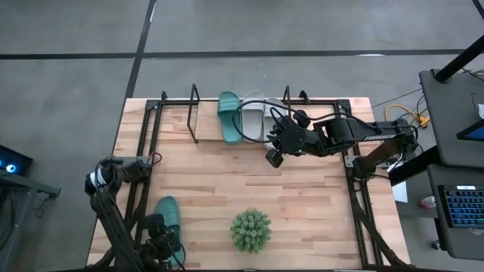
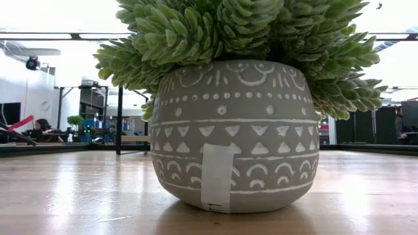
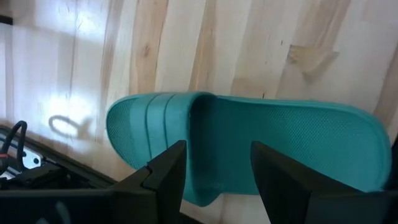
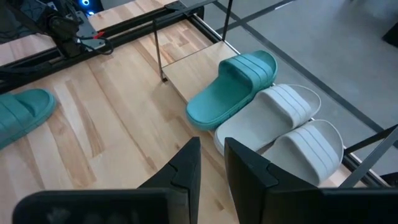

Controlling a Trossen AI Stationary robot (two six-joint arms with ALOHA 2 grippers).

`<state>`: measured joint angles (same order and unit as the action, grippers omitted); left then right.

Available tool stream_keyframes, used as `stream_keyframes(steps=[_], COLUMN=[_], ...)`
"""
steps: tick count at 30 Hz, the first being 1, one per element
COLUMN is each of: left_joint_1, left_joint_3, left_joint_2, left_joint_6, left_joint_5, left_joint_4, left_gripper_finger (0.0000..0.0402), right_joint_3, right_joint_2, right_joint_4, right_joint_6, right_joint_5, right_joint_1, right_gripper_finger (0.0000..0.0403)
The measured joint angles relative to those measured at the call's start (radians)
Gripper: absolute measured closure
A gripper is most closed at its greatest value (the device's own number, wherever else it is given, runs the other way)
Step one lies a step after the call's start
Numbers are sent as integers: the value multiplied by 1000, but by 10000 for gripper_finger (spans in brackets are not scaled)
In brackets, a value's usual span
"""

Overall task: Pick and place slides into the shelf
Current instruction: Put the green slipper on the shelf

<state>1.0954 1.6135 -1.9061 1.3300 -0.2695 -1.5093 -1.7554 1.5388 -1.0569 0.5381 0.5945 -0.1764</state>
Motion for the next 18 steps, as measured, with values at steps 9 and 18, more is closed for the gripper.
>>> stream_keyframes(steps=[9,18], left_joint_1=[2,2], left_joint_3=[-8,-39], left_joint_2=[-59,-84], left_joint_6=[1,2], left_joint_5=[1,-10], left_joint_4=[-58,-45], left_gripper_finger=[237,237], right_joint_3=[0,0], right_joint_2=[0,0], right_joint_4=[0,0], right_joint_6=[0,0], right_joint_5=[-3,-30], right_joint_1=[0,0], right_gripper_finger=[339,339])
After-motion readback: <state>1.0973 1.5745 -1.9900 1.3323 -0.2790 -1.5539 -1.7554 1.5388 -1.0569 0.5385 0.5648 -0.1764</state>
